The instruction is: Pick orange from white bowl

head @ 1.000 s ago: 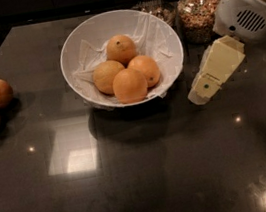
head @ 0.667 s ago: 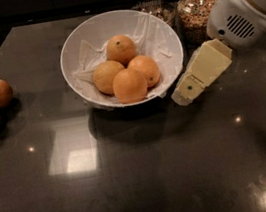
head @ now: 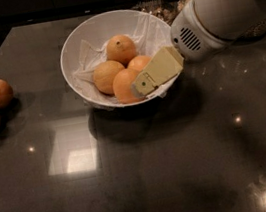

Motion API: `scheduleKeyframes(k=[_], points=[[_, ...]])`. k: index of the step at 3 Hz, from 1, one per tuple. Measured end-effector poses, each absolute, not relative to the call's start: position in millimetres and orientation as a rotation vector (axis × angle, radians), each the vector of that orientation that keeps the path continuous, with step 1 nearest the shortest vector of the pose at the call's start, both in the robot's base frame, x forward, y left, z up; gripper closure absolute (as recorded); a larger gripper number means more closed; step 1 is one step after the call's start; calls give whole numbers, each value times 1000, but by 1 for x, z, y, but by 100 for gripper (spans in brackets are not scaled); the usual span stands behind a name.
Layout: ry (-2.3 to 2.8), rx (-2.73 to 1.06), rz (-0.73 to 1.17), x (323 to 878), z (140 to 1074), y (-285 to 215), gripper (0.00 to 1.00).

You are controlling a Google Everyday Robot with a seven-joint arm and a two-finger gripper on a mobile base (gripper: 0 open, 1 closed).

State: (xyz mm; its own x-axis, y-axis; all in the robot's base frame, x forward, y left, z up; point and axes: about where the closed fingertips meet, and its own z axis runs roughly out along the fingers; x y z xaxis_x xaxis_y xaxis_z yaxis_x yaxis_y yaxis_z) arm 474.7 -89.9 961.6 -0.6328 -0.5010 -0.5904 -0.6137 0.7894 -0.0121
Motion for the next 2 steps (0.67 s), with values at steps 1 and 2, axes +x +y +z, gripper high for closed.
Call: scheduleKeyframes(k=[1,2], points=[[2390,-825,254,475,962,-90,0],[2377,-796,271,474,958,-82,0]])
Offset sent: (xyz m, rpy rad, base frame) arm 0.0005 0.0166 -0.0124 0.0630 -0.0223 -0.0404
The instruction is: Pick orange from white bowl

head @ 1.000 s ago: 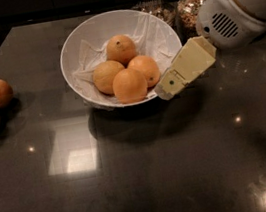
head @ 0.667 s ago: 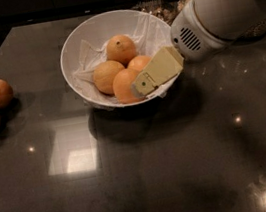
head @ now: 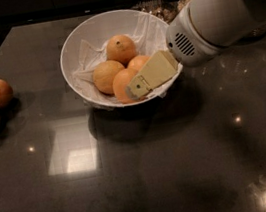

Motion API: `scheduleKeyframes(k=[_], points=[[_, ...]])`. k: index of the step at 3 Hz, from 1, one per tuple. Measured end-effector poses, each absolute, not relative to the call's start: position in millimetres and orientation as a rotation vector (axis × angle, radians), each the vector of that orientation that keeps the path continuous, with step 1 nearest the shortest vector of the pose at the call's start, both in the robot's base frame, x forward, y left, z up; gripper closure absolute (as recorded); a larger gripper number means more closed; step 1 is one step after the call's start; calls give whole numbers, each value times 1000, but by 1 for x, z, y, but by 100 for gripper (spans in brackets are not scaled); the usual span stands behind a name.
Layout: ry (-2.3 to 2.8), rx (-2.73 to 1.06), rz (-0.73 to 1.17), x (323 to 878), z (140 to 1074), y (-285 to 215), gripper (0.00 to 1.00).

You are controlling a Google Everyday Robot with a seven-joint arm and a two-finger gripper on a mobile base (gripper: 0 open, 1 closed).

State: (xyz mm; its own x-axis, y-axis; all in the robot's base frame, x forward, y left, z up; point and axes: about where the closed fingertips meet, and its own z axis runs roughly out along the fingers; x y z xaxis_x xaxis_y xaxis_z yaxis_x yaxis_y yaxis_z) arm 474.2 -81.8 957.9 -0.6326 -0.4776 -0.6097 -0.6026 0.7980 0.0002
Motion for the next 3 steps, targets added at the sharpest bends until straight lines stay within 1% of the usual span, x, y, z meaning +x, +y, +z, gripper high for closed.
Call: scheduleKeyframes(k=[2,3], points=[[2291,-721,272,484,961,-49,0],[2261,-708,263,488,962,-35,2]])
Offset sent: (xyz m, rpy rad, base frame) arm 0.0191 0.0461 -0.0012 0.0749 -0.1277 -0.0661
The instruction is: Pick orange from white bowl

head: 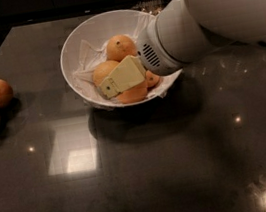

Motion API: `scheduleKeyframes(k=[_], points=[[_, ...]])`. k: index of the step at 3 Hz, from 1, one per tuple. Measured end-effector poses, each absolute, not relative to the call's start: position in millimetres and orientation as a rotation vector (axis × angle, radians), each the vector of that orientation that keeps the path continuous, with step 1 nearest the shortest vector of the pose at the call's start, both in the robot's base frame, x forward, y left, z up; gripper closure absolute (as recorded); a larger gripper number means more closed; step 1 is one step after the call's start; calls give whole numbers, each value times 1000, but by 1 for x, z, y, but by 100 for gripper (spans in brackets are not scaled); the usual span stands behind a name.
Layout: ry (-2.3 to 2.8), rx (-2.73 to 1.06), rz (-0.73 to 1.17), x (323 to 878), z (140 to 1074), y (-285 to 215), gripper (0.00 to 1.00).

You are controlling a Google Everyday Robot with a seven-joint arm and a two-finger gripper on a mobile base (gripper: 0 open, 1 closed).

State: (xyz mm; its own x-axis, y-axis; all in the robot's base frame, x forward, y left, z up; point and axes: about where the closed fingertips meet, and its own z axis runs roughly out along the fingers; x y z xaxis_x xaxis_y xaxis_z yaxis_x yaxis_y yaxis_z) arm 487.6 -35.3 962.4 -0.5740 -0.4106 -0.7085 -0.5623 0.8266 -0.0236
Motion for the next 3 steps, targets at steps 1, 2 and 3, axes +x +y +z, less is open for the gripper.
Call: scheduleKeyframes(k=[1,2,3], points=[[2243,-702,253,492,959,-23,5],[2230,-698,244,497,951,-17,19],[2219,-682,219,504,944,-17,24]])
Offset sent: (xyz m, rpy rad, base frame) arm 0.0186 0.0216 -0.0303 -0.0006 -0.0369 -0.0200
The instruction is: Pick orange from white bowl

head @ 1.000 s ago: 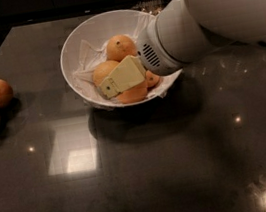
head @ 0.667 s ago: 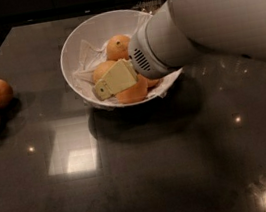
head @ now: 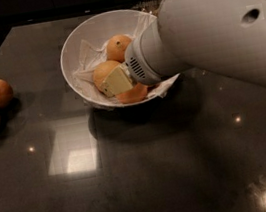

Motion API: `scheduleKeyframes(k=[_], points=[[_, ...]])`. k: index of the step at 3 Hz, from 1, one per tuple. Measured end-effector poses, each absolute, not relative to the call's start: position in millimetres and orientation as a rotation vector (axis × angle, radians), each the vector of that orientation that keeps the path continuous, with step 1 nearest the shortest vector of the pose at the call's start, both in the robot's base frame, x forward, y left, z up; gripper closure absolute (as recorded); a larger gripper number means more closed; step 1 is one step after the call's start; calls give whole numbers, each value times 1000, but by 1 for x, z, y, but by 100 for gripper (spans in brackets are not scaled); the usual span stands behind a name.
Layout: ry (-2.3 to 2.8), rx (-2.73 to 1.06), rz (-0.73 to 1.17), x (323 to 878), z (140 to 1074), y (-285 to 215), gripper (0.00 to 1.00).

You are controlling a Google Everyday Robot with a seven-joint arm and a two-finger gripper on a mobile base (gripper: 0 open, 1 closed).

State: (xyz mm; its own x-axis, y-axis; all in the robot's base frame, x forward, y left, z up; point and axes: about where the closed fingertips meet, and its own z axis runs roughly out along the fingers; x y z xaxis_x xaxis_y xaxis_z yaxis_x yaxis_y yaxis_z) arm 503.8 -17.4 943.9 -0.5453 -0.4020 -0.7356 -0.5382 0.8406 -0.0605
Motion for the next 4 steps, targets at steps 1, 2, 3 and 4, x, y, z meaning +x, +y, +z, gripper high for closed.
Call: scheduleKeyframes(k=[1,2,3,4], points=[[2215,-675,199,509,936,-18,28],[2222,-663,178,514,929,-19,28],[2237,-644,155,517,924,-19,29],[2255,-616,132,521,919,-22,28]])
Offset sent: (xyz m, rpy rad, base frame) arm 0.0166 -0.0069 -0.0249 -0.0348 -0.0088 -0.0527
